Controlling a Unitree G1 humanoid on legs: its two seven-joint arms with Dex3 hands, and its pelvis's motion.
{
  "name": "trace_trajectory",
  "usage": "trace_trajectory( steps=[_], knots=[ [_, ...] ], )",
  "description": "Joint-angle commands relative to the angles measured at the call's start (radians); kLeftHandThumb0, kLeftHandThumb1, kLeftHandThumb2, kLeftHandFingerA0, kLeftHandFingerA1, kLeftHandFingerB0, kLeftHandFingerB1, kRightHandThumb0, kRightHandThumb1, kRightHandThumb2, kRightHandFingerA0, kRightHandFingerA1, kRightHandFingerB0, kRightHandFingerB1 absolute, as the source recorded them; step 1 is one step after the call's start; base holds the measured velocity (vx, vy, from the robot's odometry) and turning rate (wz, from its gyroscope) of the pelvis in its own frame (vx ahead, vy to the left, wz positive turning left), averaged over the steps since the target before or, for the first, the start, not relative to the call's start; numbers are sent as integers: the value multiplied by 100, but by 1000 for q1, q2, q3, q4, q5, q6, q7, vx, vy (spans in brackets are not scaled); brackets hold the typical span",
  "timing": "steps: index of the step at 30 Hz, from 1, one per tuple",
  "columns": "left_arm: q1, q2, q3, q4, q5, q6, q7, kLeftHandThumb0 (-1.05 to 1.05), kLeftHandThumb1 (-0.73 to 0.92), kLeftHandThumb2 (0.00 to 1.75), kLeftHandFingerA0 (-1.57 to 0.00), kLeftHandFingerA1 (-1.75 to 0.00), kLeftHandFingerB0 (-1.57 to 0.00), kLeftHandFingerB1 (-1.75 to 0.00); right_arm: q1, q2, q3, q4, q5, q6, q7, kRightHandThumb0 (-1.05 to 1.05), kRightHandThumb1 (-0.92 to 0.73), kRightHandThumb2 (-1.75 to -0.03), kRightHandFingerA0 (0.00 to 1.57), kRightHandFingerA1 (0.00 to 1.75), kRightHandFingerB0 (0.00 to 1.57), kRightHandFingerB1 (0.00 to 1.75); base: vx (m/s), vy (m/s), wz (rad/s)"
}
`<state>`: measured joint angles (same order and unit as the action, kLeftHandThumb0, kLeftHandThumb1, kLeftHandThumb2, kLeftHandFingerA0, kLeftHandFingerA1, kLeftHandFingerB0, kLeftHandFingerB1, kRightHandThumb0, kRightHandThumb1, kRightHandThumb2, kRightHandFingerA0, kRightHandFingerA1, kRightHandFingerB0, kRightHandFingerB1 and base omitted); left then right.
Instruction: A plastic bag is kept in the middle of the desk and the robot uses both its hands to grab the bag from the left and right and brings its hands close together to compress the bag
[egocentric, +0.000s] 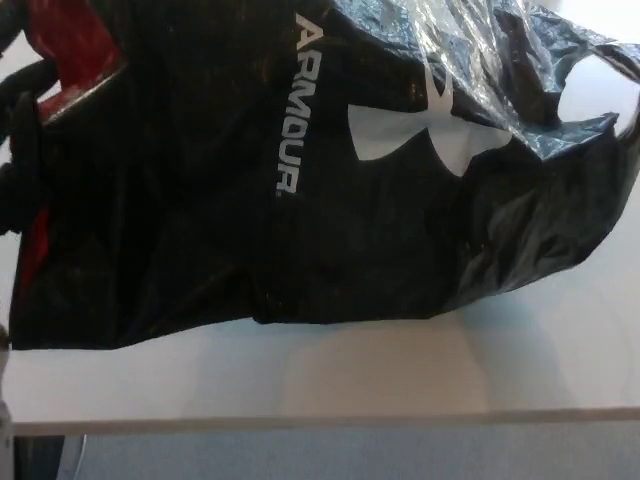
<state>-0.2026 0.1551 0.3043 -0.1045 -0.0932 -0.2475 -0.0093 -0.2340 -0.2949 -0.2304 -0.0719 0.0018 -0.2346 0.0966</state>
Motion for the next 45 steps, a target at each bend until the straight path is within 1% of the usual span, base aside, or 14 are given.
trace_trajectory(
  steps=[1, 13, 14, 19, 20, 21, 23, 24, 29, 30, 31, 35, 44, 45],
  knots=[
    [113, 16, 40, -152, -60, 36, -17, -73, 92, 75, -61, -69, -36, -39, 114, 17, -59, -161, 79, -22, 0, -69, -89, -68, 50, 45, 47, 39, 0, 0, 0],
    [292, 32, 109, -314, -76, 42, -27, -67, 92, 71, -50, -54, -39, -38, 359, 146, -96, -390, 119, -220, -9, -68, -87, -67, 36, 44, 31, 35, 0, 0, 0],
    [294, 30, 110, -312, -57, 16, -24, -65, 92, 73, -50, -51, -37, -37, 359, 144, -101, -390, 119, -217, -8, -68, -70, -108, 35, 58, 19, 48, 0, 0, 0],
    [297, 23, 110, -355, -57, 43, -14, -69, 92, 70, -46, -49, -36, -36, 344, 132, -73, -364, 118, -189, 14, -66, -70, -108, 36, 58, 19, 48, 0, 0, 0],
    [286, 26, 110, -351, -50, 47, -10, -67, 92, 69, -43, -46, -34, -36, 326, 126, -51, -352, 139, -152, 30, -54, -84, -66, 41, 45, 34, 38, 0, 0, 0],
    [262, 31, 96, -335, -36, 63, -7, -65, 74, 114, -36, -59, -16, -46, 294, 108, -27, -325, 122, -94, 41, -58, -69, -109, 36, 58, 17, 47, 0, 0, 0],
    [263, 30, 93, -339, -32, 78, -5, -70, 76, 114, -35, -59, -17, -46, 255, 95, 6, -290, 103, -47, 47, -60, -69, -109, 37, 58, 17, 47, 0, 0, 0],
    [252, 22, 74, -336, -22, 93, 1, -70, 92, 70, -34, -45, -28, -34, 223, 82, 25, -261, 76, 11, 45, -66, -89, -67, 38, 41, 29, 32, 0, 0, 0],
    [256, -9, 1, -337, 9, 105, 2, -71, 92, 72, -29, -44, -23, -32, 132, 61, 77, -124, 19, 101, 33, -70, -89, -66, 27, 42, 20, 32, 0, 0, 0],
    [293, -12, -6, -376, 18, 94, -4, -72, 92, 76, -26, -43, -19, -31, 134, 60, 80, -108, 11, 77, 29, -36, -54, -112, 2, 50, 0, 49, 0, 0, 0],
    [325, -14, -4, -405, 23, 81, -8, -75, 92, 76, -22, -41, -17, -32, 143, 63, 75, -107, 12, 41, 22, -83, -74, -110, 14, 52, 2, 33, 0, 0, 0],
    [432, -47, 52, -475, -51, -102, -30, -83, 92, 75, -18, -41, -16, -29, 210, 134, 7, -181, 74, -249, -16, -81, -71, -110, 6, 42, 7, 25, 0, 0, 0],
    [624, -189, 79, -552, -85, -412, -42, -78, 92, 73, -19, -41, -14, -27, 450, 203, -111, -403, 61, -505, -12, -90, -79, -116, 2, 22, 1, 11, 0, 0, 0],
    [675, -203, 68, -523, -106, -475, -70, -35, 55, 114, -2, -51, 0, -49, 502, 208, -124, -381, 46, -570, -1, -90, -78, -117, 1, 20, 0, 10, 0, 0, 0]
  ],
)
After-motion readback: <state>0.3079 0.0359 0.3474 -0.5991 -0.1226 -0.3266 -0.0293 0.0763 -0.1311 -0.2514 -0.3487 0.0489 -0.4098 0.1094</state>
